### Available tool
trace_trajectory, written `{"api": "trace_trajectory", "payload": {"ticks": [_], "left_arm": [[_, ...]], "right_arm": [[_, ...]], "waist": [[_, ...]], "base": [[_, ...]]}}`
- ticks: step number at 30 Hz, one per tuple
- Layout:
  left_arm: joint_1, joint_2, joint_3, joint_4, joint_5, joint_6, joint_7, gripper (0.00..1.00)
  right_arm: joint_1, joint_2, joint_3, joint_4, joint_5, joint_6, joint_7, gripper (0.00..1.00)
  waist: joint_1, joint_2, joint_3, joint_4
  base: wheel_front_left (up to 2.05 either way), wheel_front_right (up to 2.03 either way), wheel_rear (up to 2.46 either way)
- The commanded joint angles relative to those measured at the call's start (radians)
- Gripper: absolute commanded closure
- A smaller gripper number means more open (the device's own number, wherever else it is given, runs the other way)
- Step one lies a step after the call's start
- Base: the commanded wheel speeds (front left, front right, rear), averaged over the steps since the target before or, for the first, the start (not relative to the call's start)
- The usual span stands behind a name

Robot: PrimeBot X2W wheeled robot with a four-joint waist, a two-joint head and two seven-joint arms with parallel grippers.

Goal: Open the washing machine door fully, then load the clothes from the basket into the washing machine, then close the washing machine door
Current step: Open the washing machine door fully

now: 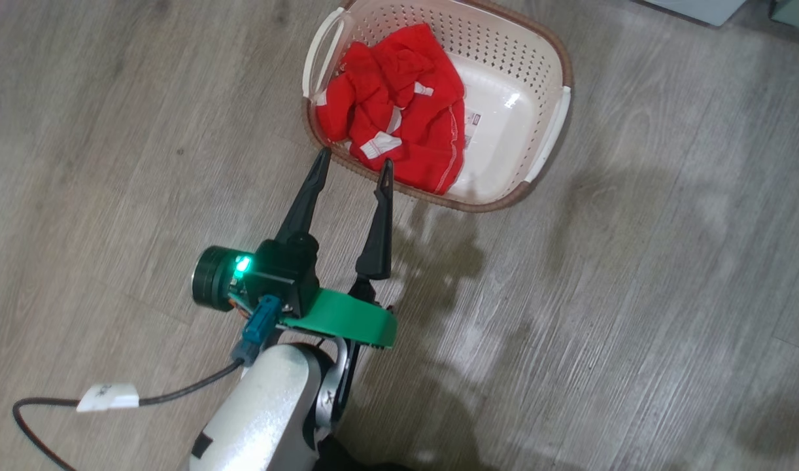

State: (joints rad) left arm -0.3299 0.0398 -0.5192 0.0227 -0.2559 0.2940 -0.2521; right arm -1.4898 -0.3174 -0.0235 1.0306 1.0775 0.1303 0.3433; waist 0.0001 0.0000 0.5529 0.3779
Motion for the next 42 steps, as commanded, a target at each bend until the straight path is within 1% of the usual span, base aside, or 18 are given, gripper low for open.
{"api": "trace_trajectory", "payload": {"ticks": [1, 12, 19, 27, 31, 37, 42], "left_arm": [[-0.016, 0.01, 0.023, -0.034, -0.005, 0.006, -0.01, 0.0], [-0.019, 0.01, 0.019, -0.041, -0.005, 0.009, -0.01, 0.0], [-0.014, 0.01, 0.025, -0.039, 0.001, 0.006, -0.01, 0.0], [0.003, 0.01, 0.044, -0.039, 0.016, 0.008, -0.01, 0.0], [0.024, 0.01, 0.059, -0.036, 0.03, 0.009, -0.01, 0.0], [0.06, 0.01, 0.067, -0.022, 0.041, -0.004, -0.01, 0.0], [0.091, 0.01, 0.071, -0.01, 0.046, -0.004, -0.01, 0.0]], "right_arm": [[-0.059, 0.026, 0.011, -0.029, 0.013, 0.0, 0.005, 1.0], [-0.087, 0.03, 0.024, 0.016, 0.071, 0.0, 0.09, 1.0], [-0.043, 0.032, 0.038, 0.032, 0.1, 0.0, 0.156, 1.0], [0.062, 0.037, 0.042, 0.019, 0.144, 0.0, 0.204, 1.0], [0.146, 0.043, 0.055, 0.005, 0.16, 0.0, 0.221, 1.0], [0.28, 0.046, 0.075, -0.014, 0.175, 0.0, 0.219, 1.0], [0.389, 0.066, 0.086, -0.039, 0.205, 0.0, 0.221, 1.0]], "waist": [[-0.0001, 0.0, 0.002, 0.004], [-0.0001, 0.0, -0.002, 0.007], [-0.0001, 0.0, -0.028, 0.003], [-0.0001, 0.0, -0.086, 0.008], [-0.0001, 0.0, -0.14, 0.015], [-0.0001, 0.0, -0.236, 0.04], [-0.0001, 0.0, -0.308, 0.063]], "base": [[0.0, 0.0, 0.0], [0.0, 0.0, 0.0], [0.0, 0.0, 0.0], [0.0, 0.0, 0.0], [0.0, 0.0, 0.0], [0.0, 0.0, 0.0], [0.0, 0.0, 0.0]]}}
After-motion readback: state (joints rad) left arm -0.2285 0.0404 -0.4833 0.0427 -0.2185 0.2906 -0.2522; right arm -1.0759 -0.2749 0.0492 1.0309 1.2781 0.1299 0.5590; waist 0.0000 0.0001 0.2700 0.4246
